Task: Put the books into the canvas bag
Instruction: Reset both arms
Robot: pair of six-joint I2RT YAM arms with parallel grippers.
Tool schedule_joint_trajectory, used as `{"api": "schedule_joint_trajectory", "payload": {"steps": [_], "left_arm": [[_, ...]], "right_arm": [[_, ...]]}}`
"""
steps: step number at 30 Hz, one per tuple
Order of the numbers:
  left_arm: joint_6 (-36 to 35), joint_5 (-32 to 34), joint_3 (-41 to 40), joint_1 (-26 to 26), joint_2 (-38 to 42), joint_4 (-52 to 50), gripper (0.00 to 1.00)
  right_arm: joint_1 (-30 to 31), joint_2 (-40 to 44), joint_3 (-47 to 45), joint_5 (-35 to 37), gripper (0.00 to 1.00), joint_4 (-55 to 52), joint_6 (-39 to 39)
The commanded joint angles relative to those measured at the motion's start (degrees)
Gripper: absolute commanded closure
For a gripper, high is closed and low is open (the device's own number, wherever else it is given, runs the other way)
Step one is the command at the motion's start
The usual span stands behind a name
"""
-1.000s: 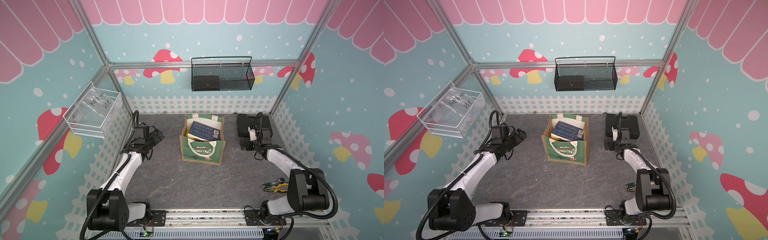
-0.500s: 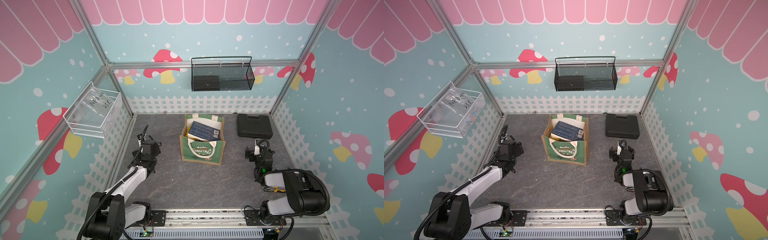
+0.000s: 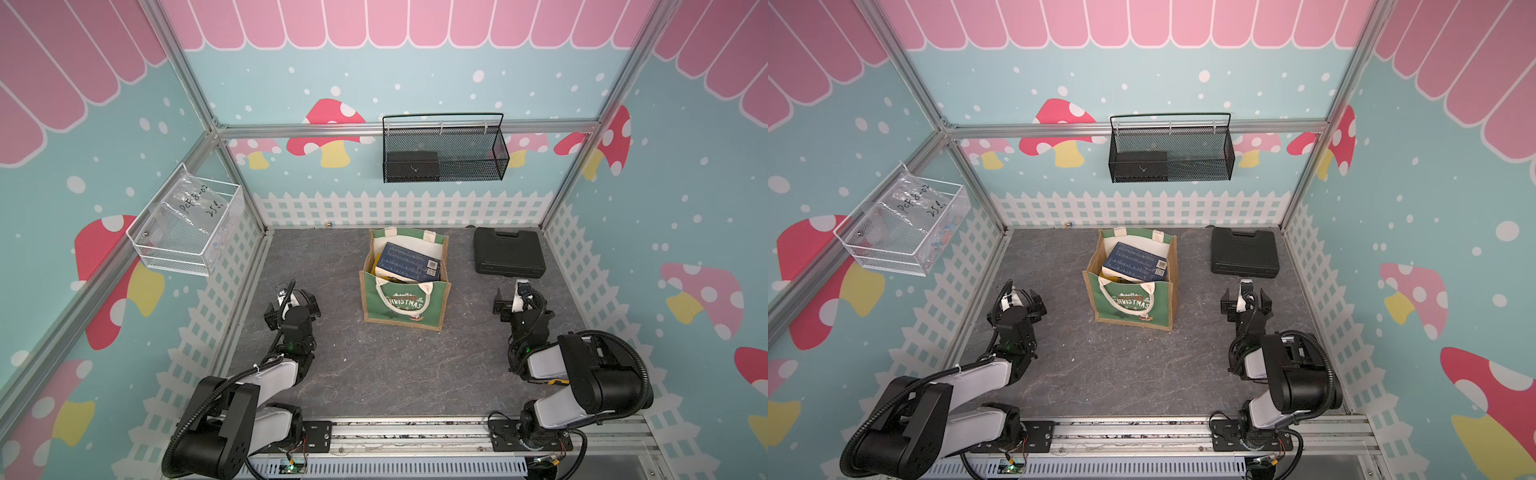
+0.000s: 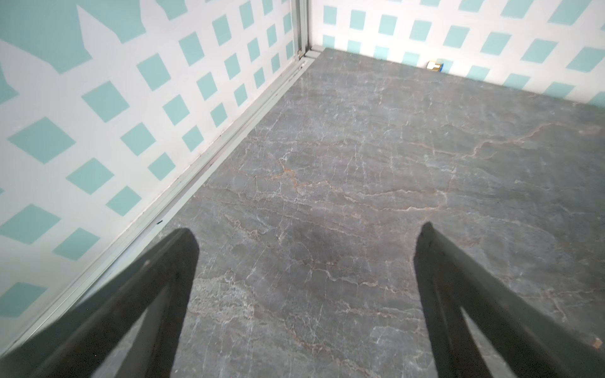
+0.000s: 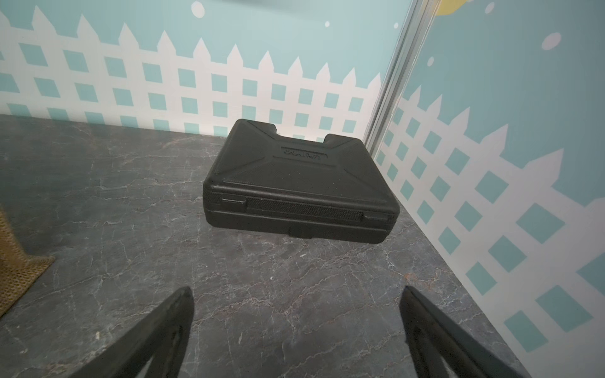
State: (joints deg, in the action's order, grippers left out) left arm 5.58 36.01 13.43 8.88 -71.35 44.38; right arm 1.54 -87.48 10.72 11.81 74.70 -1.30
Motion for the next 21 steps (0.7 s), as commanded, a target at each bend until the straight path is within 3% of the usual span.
{"api": "schedule_joint_trajectory", "payload": {"steps": [1,5,8,11,13,21], "left_arm": [[-3.00,-3.10,-0.35,0.26,-4.14,12.10,0.02],[-5.70,-4.66,0.02,0.34,-15.51,26.31,0.02],[-5.67,-8.86,2.49,0.42,-14.15,18.26,0.01],[-5.05,-10.07,4.19,-1.56,-19.25,20.90,0.01],[-3.82,-10.73,6.98,-1.45,-16.35,10.02,0.02],[-2.65,-11.47,7.89,-2.73,-16.82,8.95,0.01]], "right_arm": [[0.22,-0.40,-0.43,0.72,0.01,4.06,0.68],[0.14,-0.31,-0.13,0.58,0.00,3.27,0.69],[0.20,-0.31,-0.16,0.55,0.00,3.33,0.69],[0.21,-0.30,-0.09,0.58,0.00,3.29,0.69],[0.18,-0.27,-0.12,0.52,0.00,3.20,0.69],[0.17,-0.40,-0.14,0.57,0.01,3.18,0.69]]}}
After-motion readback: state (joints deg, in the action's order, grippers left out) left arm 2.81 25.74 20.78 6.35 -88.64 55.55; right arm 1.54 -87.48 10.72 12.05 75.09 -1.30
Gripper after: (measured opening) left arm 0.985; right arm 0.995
